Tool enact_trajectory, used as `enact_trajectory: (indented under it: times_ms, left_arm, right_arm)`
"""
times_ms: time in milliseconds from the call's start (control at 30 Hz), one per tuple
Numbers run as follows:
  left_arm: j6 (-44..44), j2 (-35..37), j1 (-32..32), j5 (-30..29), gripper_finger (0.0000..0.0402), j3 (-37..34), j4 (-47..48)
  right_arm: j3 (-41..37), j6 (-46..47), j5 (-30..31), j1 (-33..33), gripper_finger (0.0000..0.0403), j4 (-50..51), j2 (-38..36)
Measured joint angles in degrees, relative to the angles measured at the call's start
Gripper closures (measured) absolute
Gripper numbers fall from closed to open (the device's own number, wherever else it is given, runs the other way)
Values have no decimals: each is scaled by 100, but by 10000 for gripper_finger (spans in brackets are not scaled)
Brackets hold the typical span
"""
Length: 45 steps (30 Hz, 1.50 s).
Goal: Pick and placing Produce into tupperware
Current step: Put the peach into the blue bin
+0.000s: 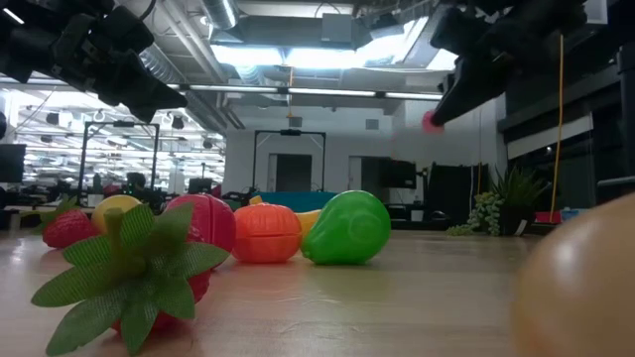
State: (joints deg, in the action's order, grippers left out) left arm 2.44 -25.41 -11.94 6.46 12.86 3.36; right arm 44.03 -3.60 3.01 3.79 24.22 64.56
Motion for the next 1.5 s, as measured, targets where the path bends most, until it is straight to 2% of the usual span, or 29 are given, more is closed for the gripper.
enact_trajectory:
  times_ms: [167, 300, 533, 833, 1033, 1167, 1500]
  left_arm:
    - [0, -1, 0, -2, 401, 1, 0]
    - [-4, -2, 0, -6, 396, 0, 0]
    - [-4, -1, -2, -360, 380, 0, 0]
    - [-2, -2, -2, -385, 363, 0, 0]
    - [-4, 0, -2, -395, 355, 2, 0]
    - [-3, 0, -2, -400, 351, 0, -1]
    - [-4, -2, -2, -402, 345, 2, 0]
  right_arm:
    - [-78, -134, -1, 241, 330, 421, -527]
    - [-557, -37, 0, 501, 330, 342, -1056]
    - [-1750, -5, -48, 689, 330, -856, -2018]
    - [-2191, -311, -755, 700, 330, -1774, -3009]
    - [-2190, -610, -1724, 700, 330, -2260, -3146]
    - [-2190, -766, -2108, 700, 330, -2335, -3077]
    - [-2190, -870, -2127, 920, 330, -2971, -2764]
